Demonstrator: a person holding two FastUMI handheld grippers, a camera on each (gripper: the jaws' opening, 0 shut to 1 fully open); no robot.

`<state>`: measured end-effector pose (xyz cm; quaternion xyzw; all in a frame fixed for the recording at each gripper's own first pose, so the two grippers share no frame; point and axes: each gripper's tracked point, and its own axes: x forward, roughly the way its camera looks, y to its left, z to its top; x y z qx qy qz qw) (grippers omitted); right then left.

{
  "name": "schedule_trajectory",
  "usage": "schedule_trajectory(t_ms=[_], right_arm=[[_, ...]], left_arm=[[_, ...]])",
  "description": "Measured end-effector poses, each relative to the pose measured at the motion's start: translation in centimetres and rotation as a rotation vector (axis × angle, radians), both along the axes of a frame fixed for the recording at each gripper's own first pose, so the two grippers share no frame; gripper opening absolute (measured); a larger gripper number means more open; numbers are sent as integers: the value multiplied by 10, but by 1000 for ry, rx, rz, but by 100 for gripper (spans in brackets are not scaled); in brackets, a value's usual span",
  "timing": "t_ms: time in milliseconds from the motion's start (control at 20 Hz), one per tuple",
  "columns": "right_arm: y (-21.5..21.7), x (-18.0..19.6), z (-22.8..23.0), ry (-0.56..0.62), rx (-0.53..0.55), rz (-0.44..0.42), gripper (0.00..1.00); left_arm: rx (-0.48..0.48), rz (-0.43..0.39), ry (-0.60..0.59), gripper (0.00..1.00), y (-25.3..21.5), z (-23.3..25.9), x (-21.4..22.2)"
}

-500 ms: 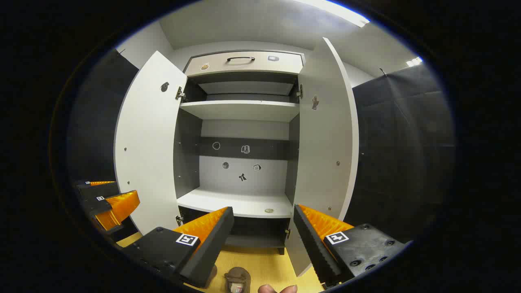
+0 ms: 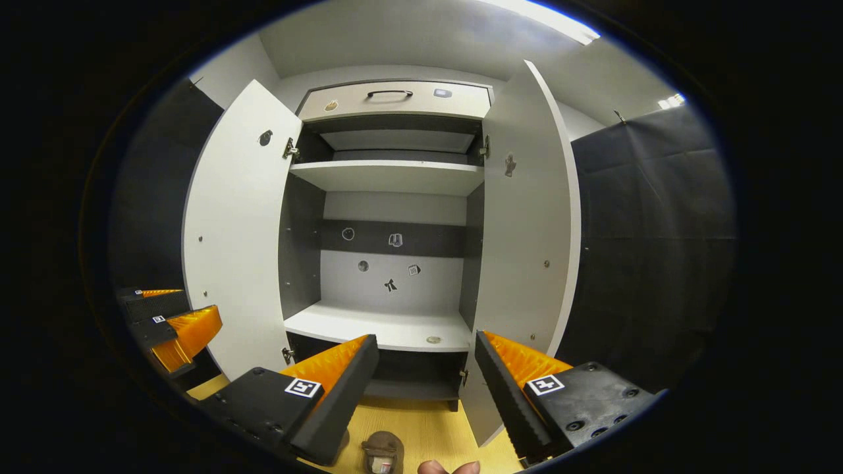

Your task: Grab one shoe with the right hand and put it into the shoe cabinet, grab the other shoe with the left hand and put it into the shoe cabinet; then close the right door with the right hand and the left door with the left hand.

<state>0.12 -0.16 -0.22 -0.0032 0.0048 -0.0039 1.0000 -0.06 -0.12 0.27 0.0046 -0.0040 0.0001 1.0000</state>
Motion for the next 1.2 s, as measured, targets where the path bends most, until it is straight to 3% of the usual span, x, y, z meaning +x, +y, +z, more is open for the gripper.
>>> schedule_trajectory(t_ms=[350,550,1200], right_arm=[[5,-3,-1,7,10,17,97],[18,-7,-28,82,19,55,98],[89,-50,-247,577,4,242,98]], left_arm=[[0,2,-2,94,0,2,-1],[10,9,1,94,4,-3,-4],[31,73,40,94,40,-37,-23]])
